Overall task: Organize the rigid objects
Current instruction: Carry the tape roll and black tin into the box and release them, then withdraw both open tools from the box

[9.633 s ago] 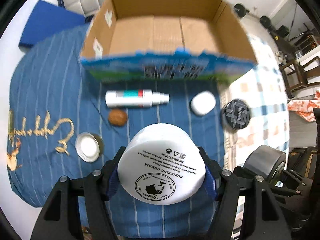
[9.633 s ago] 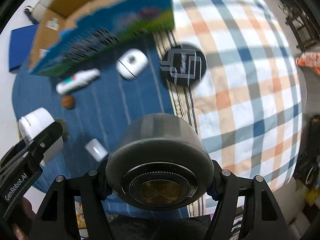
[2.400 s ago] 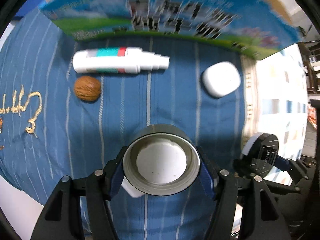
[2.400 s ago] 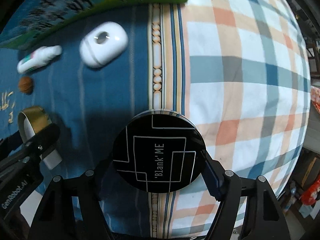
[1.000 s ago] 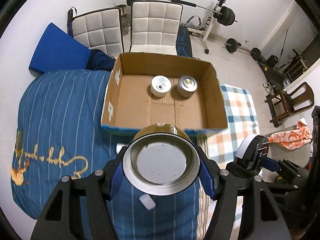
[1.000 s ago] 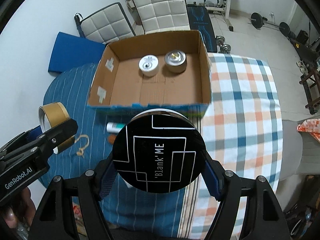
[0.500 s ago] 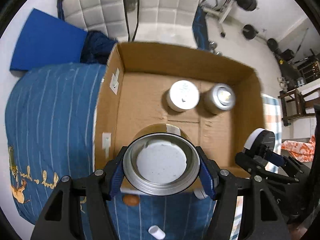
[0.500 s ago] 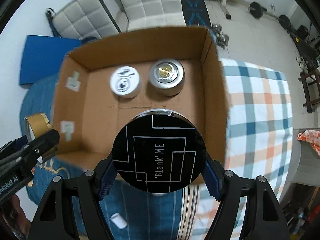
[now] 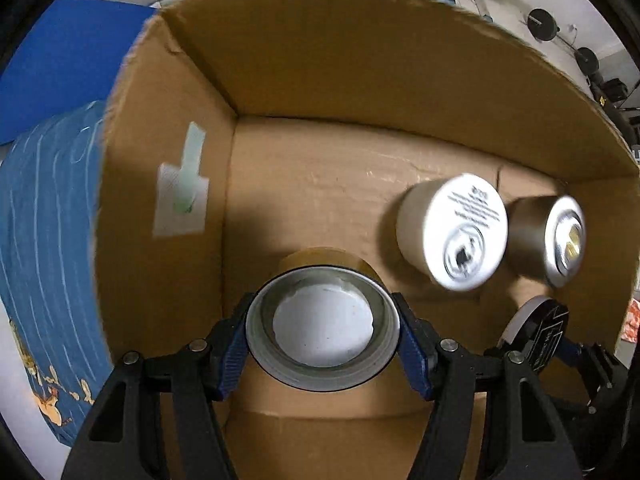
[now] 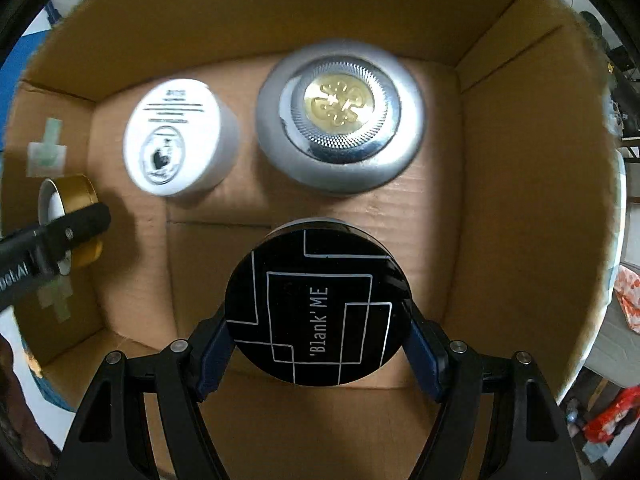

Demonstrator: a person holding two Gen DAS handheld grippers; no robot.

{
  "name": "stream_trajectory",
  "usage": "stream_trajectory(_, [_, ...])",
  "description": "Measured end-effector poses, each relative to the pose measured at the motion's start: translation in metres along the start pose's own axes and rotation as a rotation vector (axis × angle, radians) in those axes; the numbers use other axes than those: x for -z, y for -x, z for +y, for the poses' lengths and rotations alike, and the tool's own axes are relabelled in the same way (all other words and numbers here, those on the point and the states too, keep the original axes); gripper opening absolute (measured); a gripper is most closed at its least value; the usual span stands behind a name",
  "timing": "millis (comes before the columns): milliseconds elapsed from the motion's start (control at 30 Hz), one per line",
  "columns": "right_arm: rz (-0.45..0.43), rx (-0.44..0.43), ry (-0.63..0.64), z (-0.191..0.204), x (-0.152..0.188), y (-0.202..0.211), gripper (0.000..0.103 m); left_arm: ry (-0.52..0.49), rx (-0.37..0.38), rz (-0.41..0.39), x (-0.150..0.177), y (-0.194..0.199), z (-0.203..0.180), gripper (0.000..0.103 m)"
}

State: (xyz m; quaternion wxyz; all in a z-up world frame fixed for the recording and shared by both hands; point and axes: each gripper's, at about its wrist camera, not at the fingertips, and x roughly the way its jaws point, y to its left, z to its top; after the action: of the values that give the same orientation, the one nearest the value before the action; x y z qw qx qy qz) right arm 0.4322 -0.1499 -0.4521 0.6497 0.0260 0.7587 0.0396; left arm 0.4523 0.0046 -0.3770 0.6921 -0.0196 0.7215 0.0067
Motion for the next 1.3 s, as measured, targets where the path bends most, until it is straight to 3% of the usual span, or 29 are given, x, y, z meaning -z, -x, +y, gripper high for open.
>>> stream_trajectory(367, [0.079,0.003,-0.014,-0.005,-0.017,-0.028,0.078,-0.002,0.010,0.076,-0.021,-0.028,-0.004,0.063])
stream_trajectory(500, [0.088,-0.015,-0.019,-0.007,-0.020,-0.027,0.079,0.014,0.025,0.092,-0.023,-0.026,-0.002,0.068])
stream_trajectory(667, [0.073,-0.023,-0.013,0.001,-0.013,-0.012,0.091,0.048,0.088,0.095,-0.013,-0.011,0.004,0.073])
stream_trajectory(767, [0.051,-0.017,0.000,0.003,-0.004,0.001,0.094,0.051,0.109,0.065,-0.002,0.006,0.005,0.079])
stream_trajectory(800, [0.042,-0.015,0.003,0.003,0.000,0.007,0.095,0.049,0.111,0.055,0.002,0.010,0.005,0.086])
stream_trajectory(933, [0.004,-0.017,0.019,0.007,0.018,0.027,0.102,0.031,0.088,-0.011,0.025,0.035,-0.007,0.093])
stream_trajectory(967, [-0.008,-0.017,0.021,0.007,0.022,0.032,0.103,0.023,0.072,-0.037,0.033,0.043,-0.008,0.102])
stream_trajectory(1167, [-0.095,0.000,0.026,0.010,0.052,0.064,0.103,-0.005,0.039,-0.168,0.076,0.085,-0.017,0.103])
stream_trajectory(1300, [-0.164,0.007,0.019,0.007,0.076,0.087,0.103,0.001,0.062,-0.219,0.104,0.105,-0.014,0.103])
